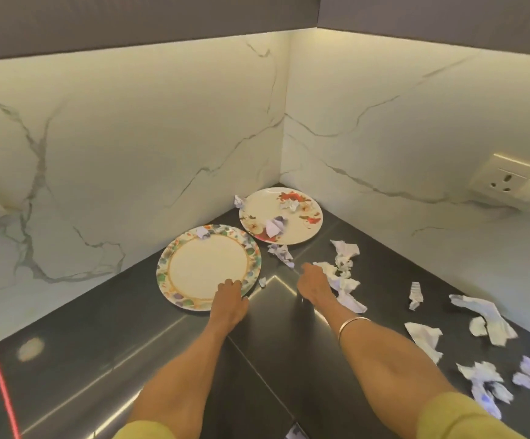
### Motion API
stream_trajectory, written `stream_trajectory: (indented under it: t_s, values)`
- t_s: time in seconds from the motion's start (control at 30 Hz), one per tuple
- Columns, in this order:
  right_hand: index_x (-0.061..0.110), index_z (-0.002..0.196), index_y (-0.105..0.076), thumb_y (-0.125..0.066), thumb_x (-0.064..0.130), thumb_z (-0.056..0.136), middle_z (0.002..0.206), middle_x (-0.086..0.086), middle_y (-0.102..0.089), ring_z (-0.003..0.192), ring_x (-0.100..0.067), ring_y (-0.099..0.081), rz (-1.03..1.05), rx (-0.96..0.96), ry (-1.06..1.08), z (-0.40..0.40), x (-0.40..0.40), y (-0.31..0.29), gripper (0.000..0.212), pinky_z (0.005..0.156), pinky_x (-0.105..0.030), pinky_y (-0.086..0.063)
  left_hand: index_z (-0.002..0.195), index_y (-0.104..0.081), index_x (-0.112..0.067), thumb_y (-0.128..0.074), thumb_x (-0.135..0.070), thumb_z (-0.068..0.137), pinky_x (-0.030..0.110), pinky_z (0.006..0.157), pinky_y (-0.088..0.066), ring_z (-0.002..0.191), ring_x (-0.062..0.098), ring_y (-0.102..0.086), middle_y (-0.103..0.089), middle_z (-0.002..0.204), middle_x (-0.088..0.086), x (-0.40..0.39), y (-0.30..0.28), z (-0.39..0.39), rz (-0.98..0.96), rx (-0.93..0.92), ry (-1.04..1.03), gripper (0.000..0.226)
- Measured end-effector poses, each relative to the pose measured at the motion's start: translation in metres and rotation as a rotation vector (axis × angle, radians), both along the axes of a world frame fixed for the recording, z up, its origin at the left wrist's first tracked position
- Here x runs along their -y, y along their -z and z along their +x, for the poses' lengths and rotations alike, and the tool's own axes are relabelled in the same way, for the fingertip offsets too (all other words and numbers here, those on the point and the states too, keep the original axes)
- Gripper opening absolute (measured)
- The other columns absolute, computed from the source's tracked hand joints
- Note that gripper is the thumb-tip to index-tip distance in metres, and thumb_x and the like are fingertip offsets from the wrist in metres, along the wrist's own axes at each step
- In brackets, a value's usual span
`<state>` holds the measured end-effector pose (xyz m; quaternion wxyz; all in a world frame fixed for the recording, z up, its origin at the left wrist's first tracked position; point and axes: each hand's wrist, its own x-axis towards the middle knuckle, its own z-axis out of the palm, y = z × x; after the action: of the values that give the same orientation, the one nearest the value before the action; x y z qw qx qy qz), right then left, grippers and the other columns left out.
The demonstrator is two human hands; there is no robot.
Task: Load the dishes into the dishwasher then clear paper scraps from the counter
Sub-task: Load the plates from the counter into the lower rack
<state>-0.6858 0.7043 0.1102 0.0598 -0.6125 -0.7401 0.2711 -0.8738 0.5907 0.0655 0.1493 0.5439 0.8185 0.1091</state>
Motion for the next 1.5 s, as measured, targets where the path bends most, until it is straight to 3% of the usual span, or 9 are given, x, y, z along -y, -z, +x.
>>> stream_trajectory:
  t_s: [0.3,0.47,0.7,0.83,1.0,1.1,1.33,1.43,1.5]
  values:
    - [0.002,0.128,-0.055,-0.052,0.007,0.093,0.133,-0.019,-0.055,0.123,-0.037,-0.053,-0.103,-0.051,0.119,-0.022,-0.084,0.014,0.035,0.097,-0.035,-0.042,0.112,-0.058,-0.017,-0.051,-0.028,0.093,0.034,0.084,-0.046,0.096,0.022,-0.051,-0.055,0.109,0.002,-0.035,0.029,0.008,0.154,-0.170,-0.063,0.024]
    - [0.000,0.122,-0.058,-0.052,0.015,0.094,0.129,-0.018,-0.059,0.118,-0.037,-0.056,-0.177,-0.296,0.377,-0.043,-0.127,0.028,0.032,0.089,-0.033,-0.044,0.116,-0.059,-0.018,-0.055,-0.030,0.093,0.037,0.088,-0.049,0.102,0.024,-0.056,-0.059,0.117,0.004,-0.046,0.050,0.004,0.165,-0.260,-0.027,0.026]
    - [0.003,0.125,-0.053,-0.071,0.041,0.071,0.118,-0.018,-0.066,0.102,-0.035,-0.066,-0.335,-0.494,0.669,-0.064,-0.184,0.094,0.069,0.088,-0.045,-0.057,0.132,-0.049,-0.015,-0.061,-0.018,0.092,0.047,0.095,-0.047,0.115,0.033,-0.052,-0.051,0.136,0.011,-0.052,0.048,-0.009,0.037,-0.377,0.209,0.042]
    - [0.004,0.122,-0.049,-0.074,0.027,0.056,0.113,-0.015,-0.066,0.097,-0.033,-0.068,-0.393,-0.616,0.763,-0.069,-0.202,0.114,0.074,0.084,-0.046,-0.058,0.135,-0.045,-0.017,-0.068,-0.020,0.088,0.047,0.096,-0.046,0.117,0.034,-0.052,-0.049,0.138,0.010,-0.050,0.039,-0.009,-0.040,-0.378,0.210,0.052]
    - [0.004,0.132,-0.036,-0.065,-0.007,0.080,0.106,-0.008,-0.053,0.093,-0.030,-0.061,-0.414,-0.898,0.849,-0.078,-0.163,0.030,0.060,0.076,-0.044,-0.060,0.132,-0.049,-0.019,-0.069,-0.018,0.087,0.042,0.092,-0.048,0.112,0.031,-0.054,-0.053,0.135,0.007,-0.054,0.020,-0.009,-0.023,-0.361,0.174,0.050]
    - [0.007,0.139,-0.025,-0.051,-0.003,0.094,0.118,-0.006,-0.051,0.106,-0.031,-0.057,-0.395,-1.064,0.961,-0.078,-0.162,0.011,0.052,0.079,-0.036,-0.054,0.141,-0.039,-0.018,-0.062,-0.013,0.091,0.042,0.099,-0.042,0.121,0.031,-0.047,-0.044,0.144,0.008,-0.055,0.007,-0.007,-0.035,-0.350,0.107,0.056]
    - [0.010,0.150,-0.015,-0.050,0.015,0.099,0.144,-0.012,-0.042,0.126,-0.033,-0.049,-0.296,-0.917,0.833,-0.063,-0.154,-0.014,0.062,0.106,-0.035,-0.040,0.145,-0.032,-0.016,-0.049,-0.015,0.099,0.040,0.107,-0.037,0.131,0.029,-0.039,-0.034,0.151,0.007,-0.055,-0.019,-0.009,-0.020,-0.315,0.027,0.049]
    - [0.010,0.143,-0.034,-0.069,0.015,0.087,0.135,-0.013,-0.054,0.107,-0.028,-0.058,-0.310,-0.783,0.730,-0.056,-0.151,-0.021,0.066,0.084,-0.027,-0.054,0.144,-0.035,-0.014,-0.047,-0.012,0.099,0.039,0.103,-0.040,0.128,0.029,-0.043,-0.039,0.149,0.008,-0.055,-0.028,-0.010,-0.019,-0.324,0.033,0.046]
    - [0.011,0.131,-0.050,-0.070,0.013,0.087,0.123,-0.012,-0.062,0.097,-0.025,-0.062,-0.303,-0.747,0.737,-0.050,-0.149,-0.027,0.049,0.083,-0.030,-0.057,0.143,-0.036,-0.013,-0.046,-0.011,0.099,0.038,0.101,-0.042,0.126,0.028,-0.045,-0.042,0.147,0.008,-0.056,-0.038,-0.010,-0.003,-0.335,0.023,0.046]
